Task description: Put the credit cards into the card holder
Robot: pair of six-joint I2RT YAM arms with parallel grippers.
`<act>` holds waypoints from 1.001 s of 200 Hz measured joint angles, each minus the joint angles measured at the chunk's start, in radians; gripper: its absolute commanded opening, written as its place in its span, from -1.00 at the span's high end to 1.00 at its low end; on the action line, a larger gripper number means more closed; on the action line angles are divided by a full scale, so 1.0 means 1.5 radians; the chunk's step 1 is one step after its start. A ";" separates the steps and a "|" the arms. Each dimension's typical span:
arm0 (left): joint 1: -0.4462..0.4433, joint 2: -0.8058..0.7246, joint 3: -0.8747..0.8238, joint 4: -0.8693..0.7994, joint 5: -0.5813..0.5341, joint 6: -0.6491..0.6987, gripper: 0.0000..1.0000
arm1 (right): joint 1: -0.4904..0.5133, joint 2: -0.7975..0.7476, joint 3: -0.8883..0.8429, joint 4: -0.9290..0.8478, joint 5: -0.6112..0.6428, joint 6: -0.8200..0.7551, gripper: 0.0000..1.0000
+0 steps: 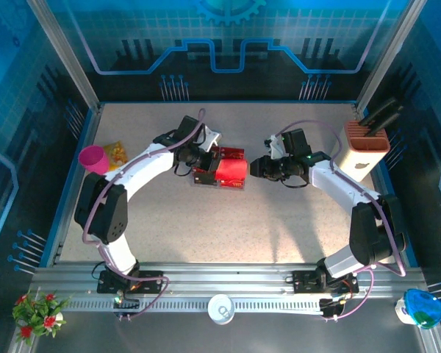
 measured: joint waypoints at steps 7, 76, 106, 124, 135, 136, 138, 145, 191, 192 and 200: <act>0.000 -0.013 0.000 0.000 0.002 -0.003 1.00 | -0.001 0.000 0.002 -0.002 0.000 0.000 0.28; 0.000 -0.133 -0.002 0.016 0.012 -0.041 1.00 | -0.020 -0.020 0.051 -0.005 -0.025 0.000 0.23; 0.000 -0.152 -0.011 0.016 0.024 -0.062 1.00 | -0.032 -0.030 0.063 0.001 -0.049 0.001 0.20; 0.000 -0.160 -0.016 0.027 0.034 -0.085 1.00 | -0.033 -0.030 0.066 0.009 -0.062 0.008 0.20; 0.000 -0.169 -0.024 0.041 0.039 -0.103 1.00 | -0.033 -0.030 0.065 0.018 -0.069 0.017 0.19; 0.000 -0.169 -0.025 0.043 0.040 -0.104 1.00 | -0.033 -0.030 0.065 0.019 -0.070 0.018 0.19; 0.000 -0.171 -0.026 0.046 0.041 -0.109 1.00 | -0.033 -0.030 0.065 0.022 -0.072 0.022 0.19; 0.000 -0.176 -0.031 0.056 0.045 -0.125 1.00 | -0.033 -0.030 0.065 0.030 -0.076 0.030 0.17; 0.000 -0.216 -0.071 0.152 0.049 -0.246 1.00 | -0.033 -0.047 0.043 0.146 -0.108 0.148 0.05; 0.000 -0.217 -0.072 0.154 0.049 -0.248 1.00 | -0.033 -0.047 0.041 0.153 -0.108 0.155 0.04; 0.000 -0.225 -0.080 0.170 0.046 -0.270 1.00 | -0.033 -0.050 0.032 0.184 -0.109 0.183 0.03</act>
